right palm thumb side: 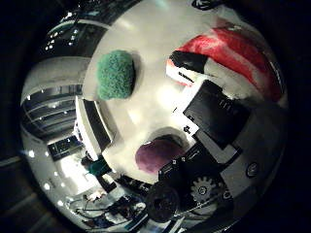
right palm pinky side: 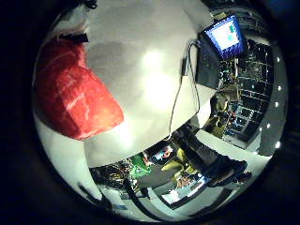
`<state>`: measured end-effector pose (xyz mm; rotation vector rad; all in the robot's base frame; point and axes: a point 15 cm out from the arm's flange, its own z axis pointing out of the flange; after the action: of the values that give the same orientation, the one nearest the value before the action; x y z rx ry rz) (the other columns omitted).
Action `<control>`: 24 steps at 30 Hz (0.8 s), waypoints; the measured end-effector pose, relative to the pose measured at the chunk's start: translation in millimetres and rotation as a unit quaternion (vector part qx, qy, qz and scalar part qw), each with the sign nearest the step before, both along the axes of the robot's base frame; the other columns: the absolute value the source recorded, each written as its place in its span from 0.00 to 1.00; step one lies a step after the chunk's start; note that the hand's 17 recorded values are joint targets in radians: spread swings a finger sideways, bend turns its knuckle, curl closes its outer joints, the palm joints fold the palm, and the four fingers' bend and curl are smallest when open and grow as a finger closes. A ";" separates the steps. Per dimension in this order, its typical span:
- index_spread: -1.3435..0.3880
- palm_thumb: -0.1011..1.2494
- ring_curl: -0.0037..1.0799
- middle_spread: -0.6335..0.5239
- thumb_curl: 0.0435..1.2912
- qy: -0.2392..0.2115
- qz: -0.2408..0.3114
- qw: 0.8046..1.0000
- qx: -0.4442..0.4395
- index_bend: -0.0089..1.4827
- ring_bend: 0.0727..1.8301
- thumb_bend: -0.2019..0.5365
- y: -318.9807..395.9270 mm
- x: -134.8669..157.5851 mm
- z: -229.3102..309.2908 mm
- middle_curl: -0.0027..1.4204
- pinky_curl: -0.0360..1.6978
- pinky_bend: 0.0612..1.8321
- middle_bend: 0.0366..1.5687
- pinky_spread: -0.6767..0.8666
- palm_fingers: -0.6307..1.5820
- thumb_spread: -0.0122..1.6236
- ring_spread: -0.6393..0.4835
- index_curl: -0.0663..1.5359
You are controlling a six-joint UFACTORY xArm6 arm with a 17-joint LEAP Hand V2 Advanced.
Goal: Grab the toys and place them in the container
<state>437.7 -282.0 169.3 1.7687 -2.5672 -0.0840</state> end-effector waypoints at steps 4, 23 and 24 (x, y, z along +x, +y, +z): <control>0.63 0.85 0.52 0.45 0.42 -0.015 0.044 0.999 -0.004 0.70 0.74 0.25 54.7 -3.1 52.8 0.44 0.38 0.71 0.80 0.30 0.83 0.52 0.41 0.49; 0.63 0.78 0.51 0.45 0.44 -0.119 0.300 0.943 0.079 0.69 0.75 0.22 499.2 7.8 116.2 0.41 0.46 0.64 0.80 0.27 0.81 0.56 0.41 0.49; 0.62 0.75 0.49 0.44 0.43 -0.130 0.308 0.939 0.080 0.64 0.73 0.22 511.2 10.6 115.9 0.40 0.44 0.62 0.79 0.25 0.79 0.57 0.41 0.48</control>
<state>448.3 229.2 285.2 2.7185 -2.0562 -0.0470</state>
